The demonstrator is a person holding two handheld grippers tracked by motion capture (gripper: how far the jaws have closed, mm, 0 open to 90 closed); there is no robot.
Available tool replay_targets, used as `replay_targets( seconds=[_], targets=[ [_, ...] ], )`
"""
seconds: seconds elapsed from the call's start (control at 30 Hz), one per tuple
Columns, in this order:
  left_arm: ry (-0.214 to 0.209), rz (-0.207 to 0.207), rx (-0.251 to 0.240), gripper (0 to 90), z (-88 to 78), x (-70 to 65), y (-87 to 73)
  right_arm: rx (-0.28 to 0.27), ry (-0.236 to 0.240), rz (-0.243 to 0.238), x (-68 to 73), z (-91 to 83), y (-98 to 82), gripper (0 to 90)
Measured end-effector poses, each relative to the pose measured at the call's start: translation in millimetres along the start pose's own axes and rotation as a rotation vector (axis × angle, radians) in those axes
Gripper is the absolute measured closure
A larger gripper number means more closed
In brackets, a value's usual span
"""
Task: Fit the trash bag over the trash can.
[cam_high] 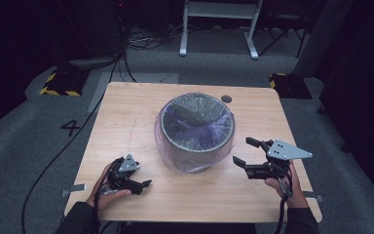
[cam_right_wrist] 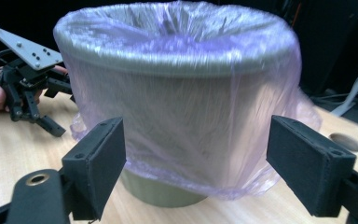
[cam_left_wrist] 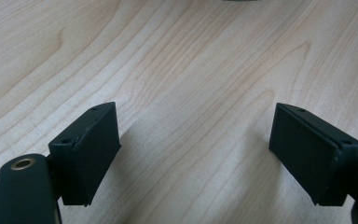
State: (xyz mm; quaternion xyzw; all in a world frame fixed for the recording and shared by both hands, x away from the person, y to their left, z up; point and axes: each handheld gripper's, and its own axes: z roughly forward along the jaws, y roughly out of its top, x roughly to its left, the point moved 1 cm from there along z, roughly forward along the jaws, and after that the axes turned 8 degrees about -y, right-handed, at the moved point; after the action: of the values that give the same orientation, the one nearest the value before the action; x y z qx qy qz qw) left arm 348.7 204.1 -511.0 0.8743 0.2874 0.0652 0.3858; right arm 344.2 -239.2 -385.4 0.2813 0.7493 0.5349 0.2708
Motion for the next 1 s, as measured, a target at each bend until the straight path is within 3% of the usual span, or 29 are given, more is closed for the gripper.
replay_targets(
  seconds=[0.07, 0.2, 0.37, 0.6, 0.7, 0.87, 1.0],
  targets=[
    [0.001, -0.004, -0.001, 14.6, 1.0, 0.6, 0.9, -0.001, 0.000, -0.008, 0.3, -0.1, 5.4, 19.9],
    [0.002, 0.000, 0.002, 13.6, 2.3, 1.3, 2.2, 0.021, -0.046, -0.036, 0.9, 4.3, 14.4, 19.5],
    [0.002, -0.001, 0.004, 13.5, 2.4, 1.3, 2.3, 0.019, -0.073, -0.005, -0.2, 9.4, 24.9, 21.2],
    [0.002, 0.000, 0.004, 13.4, 2.4, 1.3, 2.4, 0.024, -0.036, -0.040, 3.7, 14.4, 46.6, 21.1],
    [0.002, -0.001, 0.004, 13.4, 2.5, 1.3, 2.4, 0.017, 0.025, -0.041, 3.1, 18.0, 58.2, 19.6],
    [0.002, 0.000, 0.004, 13.4, 2.5, 1.3, 2.4, 0.063, 0.003, -0.080, 2.9, 33.9, 76.3, 19.8],
    [0.002, 0.000, 0.004, 13.4, 2.5, 1.3, 2.4, 0.082, 0.015, -0.068, -0.7, 47.4, 89.2, 19.9]
  ],
)
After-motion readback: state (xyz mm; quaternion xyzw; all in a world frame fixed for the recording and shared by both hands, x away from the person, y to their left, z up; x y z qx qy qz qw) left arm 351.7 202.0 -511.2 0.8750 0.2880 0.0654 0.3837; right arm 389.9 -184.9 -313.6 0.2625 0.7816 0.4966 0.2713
